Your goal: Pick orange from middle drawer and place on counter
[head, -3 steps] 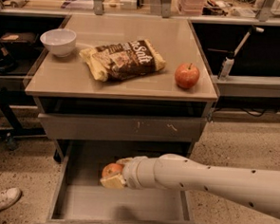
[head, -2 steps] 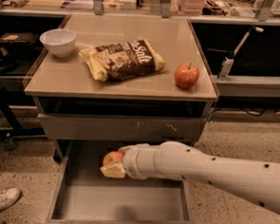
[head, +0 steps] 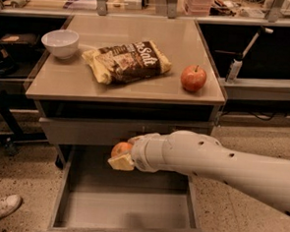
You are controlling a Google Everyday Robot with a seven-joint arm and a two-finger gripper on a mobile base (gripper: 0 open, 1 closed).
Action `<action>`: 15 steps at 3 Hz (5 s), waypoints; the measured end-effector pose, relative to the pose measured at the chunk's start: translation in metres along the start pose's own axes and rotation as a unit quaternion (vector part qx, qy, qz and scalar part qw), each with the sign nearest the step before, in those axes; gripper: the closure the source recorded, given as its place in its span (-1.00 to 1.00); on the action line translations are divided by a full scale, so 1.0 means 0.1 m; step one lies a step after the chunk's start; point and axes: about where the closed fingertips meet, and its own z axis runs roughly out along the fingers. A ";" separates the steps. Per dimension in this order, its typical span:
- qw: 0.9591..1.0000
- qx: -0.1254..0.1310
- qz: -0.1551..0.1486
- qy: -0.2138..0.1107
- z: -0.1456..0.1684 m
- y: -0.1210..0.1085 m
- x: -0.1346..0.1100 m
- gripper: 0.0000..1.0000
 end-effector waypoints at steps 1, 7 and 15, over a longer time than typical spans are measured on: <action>0.999 0.038 -0.009 -0.010 -0.37 -0.17 -0.23 1.00; 0.977 0.202 -0.038 -0.063 -1.92 -2.09 -2.16 1.00; 0.973 0.202 0.067 -0.083 -1.27 -4.12 -1.60 1.00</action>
Offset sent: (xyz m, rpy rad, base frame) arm 0.0518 -0.0855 0.1813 -0.0798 -0.2425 -0.1970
